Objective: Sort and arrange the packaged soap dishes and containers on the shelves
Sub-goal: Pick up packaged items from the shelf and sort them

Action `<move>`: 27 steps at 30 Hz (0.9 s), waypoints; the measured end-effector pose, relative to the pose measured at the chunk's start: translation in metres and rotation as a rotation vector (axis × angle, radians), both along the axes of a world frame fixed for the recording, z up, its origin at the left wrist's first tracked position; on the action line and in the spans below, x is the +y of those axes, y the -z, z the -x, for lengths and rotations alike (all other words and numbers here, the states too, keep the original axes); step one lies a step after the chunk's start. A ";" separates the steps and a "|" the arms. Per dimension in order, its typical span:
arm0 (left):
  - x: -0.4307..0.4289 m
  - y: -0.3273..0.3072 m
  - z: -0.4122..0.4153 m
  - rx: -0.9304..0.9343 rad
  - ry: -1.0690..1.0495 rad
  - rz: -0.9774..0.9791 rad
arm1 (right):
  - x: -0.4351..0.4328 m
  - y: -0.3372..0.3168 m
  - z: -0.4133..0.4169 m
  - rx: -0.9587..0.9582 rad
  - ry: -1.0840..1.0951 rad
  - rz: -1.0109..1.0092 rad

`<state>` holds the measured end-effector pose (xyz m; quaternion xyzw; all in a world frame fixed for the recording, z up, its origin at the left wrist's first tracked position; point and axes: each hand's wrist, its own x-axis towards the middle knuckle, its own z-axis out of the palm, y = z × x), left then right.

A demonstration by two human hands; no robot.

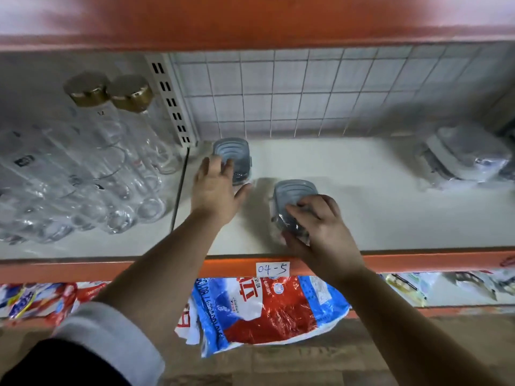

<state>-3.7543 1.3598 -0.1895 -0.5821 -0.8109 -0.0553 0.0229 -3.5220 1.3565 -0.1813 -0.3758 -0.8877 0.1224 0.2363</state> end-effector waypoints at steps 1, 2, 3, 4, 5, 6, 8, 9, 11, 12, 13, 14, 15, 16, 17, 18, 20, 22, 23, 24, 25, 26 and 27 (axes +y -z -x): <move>-0.008 0.001 -0.003 -0.016 0.008 -0.021 | 0.005 -0.001 0.003 -0.012 0.011 0.017; -0.018 0.002 -0.006 -0.034 0.017 -0.059 | 0.011 -0.003 0.007 -0.032 0.026 0.029; -0.029 0.004 -0.009 -0.044 0.024 -0.107 | 0.016 -0.004 0.012 -0.057 0.035 0.040; -0.041 0.008 -0.014 -0.047 0.030 -0.166 | 0.022 -0.005 0.017 -0.089 0.041 0.048; -0.053 0.012 -0.018 -0.055 0.034 -0.229 | 0.028 -0.005 0.023 -0.132 0.049 0.050; -0.064 0.017 -0.023 -0.080 0.040 -0.293 | 0.034 -0.006 0.030 -0.190 0.062 0.042; -0.077 0.025 -0.027 -0.129 0.050 -0.391 | 0.047 -0.009 0.045 -0.306 0.069 0.008; -0.080 0.027 -0.028 -0.136 0.048 -0.406 | 0.053 -0.011 0.052 -0.339 0.063 -0.005; -0.080 0.028 -0.029 -0.122 0.051 -0.384 | 0.065 -0.015 0.066 -0.367 0.060 -0.023; -0.079 0.028 -0.028 -0.112 0.065 -0.371 | 0.070 -0.016 0.070 -0.387 0.065 -0.032; -0.078 0.028 -0.028 -0.108 0.083 -0.359 | 0.073 -0.016 0.074 -0.422 0.071 -0.033; -0.078 0.028 -0.028 -0.109 0.096 -0.346 | 0.076 -0.016 0.076 -0.471 0.079 -0.019; -0.079 0.029 -0.027 -0.112 0.099 -0.334 | 0.077 -0.015 0.079 -0.518 0.088 0.015; -0.080 0.030 -0.027 -0.115 0.095 -0.323 | 0.076 -0.015 0.080 -0.552 0.099 0.060; -0.080 0.030 -0.027 -0.117 0.084 -0.314 | 0.075 -0.014 0.081 -0.566 0.108 0.093; -0.080 0.029 -0.027 -0.123 0.070 -0.305 | 0.072 -0.014 0.080 -0.569 0.113 0.105; -0.080 0.026 -0.028 -0.141 0.051 -0.274 | 0.061 -0.015 0.073 -0.553 0.106 0.082; -0.083 0.021 -0.029 -0.139 0.060 -0.226 | 0.047 -0.016 0.062 -0.510 0.086 0.036; -0.087 0.017 -0.030 -0.122 0.073 -0.217 | 0.038 -0.018 0.055 -0.485 0.077 0.032; -0.092 0.012 -0.031 -0.106 0.091 -0.223 | 0.029 -0.020 0.048 -0.469 0.071 0.044; -0.100 0.004 -0.033 -0.094 0.106 -0.244 | 0.020 -0.025 0.042 -0.463 0.066 0.064; -0.110 -0.004 -0.036 -0.085 0.121 -0.272 | 0.010 -0.030 0.036 -0.468 0.054 0.078; -0.119 -0.012 -0.039 -0.074 0.129 -0.300 | 0.001 -0.035 0.030 -0.483 0.035 0.082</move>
